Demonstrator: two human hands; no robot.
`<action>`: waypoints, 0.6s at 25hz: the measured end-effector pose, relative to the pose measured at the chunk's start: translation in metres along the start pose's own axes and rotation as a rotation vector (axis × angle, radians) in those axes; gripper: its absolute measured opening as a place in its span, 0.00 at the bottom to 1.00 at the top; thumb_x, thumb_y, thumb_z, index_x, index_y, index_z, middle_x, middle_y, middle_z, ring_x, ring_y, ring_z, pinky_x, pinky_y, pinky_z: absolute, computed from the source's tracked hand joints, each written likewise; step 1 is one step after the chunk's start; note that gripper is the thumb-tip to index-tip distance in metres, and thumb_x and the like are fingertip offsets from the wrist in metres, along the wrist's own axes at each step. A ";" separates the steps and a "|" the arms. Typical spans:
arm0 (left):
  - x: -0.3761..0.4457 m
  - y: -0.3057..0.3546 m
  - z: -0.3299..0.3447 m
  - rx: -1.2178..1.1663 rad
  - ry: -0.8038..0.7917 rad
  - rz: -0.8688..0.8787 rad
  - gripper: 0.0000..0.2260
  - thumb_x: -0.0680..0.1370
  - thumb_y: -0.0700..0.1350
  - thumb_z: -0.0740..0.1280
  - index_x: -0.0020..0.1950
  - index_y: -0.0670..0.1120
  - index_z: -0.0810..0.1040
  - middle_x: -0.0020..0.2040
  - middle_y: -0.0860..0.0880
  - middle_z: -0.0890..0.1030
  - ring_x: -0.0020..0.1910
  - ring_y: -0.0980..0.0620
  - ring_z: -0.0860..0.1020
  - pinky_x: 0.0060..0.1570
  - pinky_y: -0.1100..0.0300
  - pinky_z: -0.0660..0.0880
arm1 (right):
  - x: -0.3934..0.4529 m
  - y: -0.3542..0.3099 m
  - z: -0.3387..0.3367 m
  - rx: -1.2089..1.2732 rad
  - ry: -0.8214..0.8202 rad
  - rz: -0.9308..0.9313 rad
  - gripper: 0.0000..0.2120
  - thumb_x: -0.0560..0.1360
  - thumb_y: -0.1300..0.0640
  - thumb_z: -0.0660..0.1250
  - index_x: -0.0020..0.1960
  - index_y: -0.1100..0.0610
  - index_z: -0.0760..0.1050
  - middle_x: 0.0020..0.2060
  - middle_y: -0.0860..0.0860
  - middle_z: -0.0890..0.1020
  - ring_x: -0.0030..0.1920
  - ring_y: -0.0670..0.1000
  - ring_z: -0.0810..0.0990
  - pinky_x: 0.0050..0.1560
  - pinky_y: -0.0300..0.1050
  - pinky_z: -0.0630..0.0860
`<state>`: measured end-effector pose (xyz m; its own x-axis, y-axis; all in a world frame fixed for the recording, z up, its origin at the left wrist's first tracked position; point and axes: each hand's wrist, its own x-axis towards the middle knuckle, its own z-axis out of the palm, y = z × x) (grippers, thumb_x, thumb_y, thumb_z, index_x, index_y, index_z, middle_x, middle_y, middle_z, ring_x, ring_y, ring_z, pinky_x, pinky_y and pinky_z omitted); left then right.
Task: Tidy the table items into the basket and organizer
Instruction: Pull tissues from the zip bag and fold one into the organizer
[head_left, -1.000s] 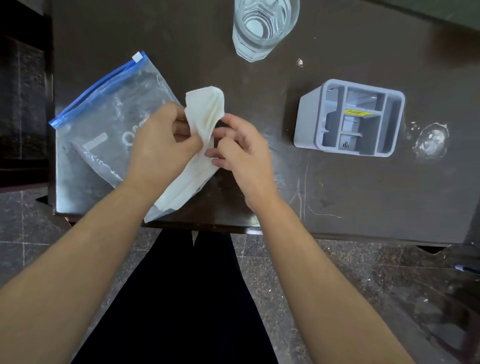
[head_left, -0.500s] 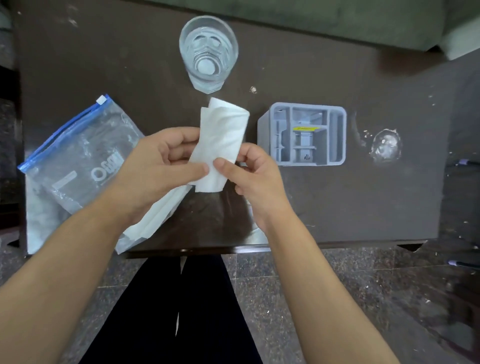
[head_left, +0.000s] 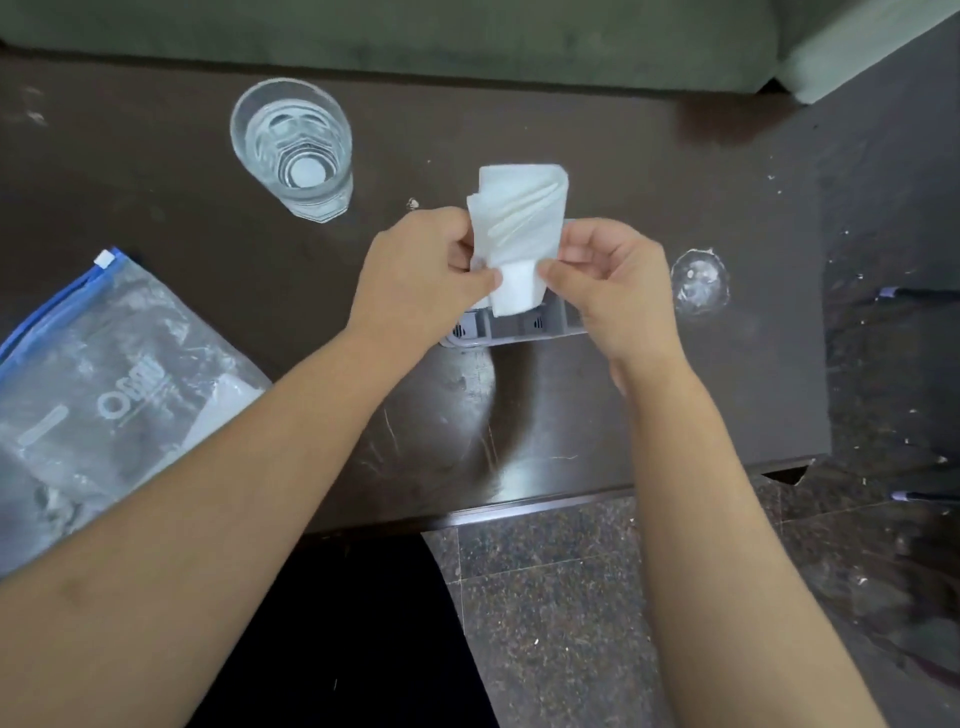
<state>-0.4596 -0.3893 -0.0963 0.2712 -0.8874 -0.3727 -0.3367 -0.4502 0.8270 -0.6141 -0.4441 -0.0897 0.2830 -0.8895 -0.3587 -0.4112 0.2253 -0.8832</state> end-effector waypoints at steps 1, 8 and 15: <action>0.004 0.000 0.005 0.024 0.012 -0.001 0.12 0.68 0.44 0.70 0.50 0.47 0.82 0.44 0.50 0.85 0.45 0.52 0.82 0.50 0.51 0.78 | 0.005 0.004 -0.002 -0.046 0.009 -0.004 0.13 0.71 0.71 0.68 0.45 0.52 0.79 0.42 0.51 0.84 0.45 0.52 0.83 0.49 0.46 0.80; 0.015 -0.003 0.022 0.251 0.098 0.033 0.10 0.71 0.45 0.69 0.51 0.44 0.79 0.38 0.51 0.79 0.43 0.45 0.78 0.45 0.52 0.75 | 0.017 0.019 -0.005 -0.194 0.051 -0.020 0.13 0.70 0.64 0.70 0.42 0.44 0.78 0.40 0.42 0.83 0.42 0.49 0.81 0.53 0.48 0.78; 0.011 -0.013 0.026 0.309 0.150 0.065 0.14 0.68 0.46 0.75 0.51 0.44 0.81 0.57 0.49 0.74 0.56 0.47 0.73 0.52 0.56 0.71 | 0.012 0.032 -0.005 -0.445 0.085 -0.046 0.12 0.69 0.57 0.72 0.52 0.50 0.80 0.49 0.45 0.79 0.54 0.52 0.75 0.52 0.43 0.72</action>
<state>-0.4753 -0.3954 -0.1221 0.3620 -0.9012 -0.2385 -0.6085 -0.4222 0.6719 -0.6281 -0.4499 -0.1210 0.2450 -0.9282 -0.2801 -0.7379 0.0089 -0.6749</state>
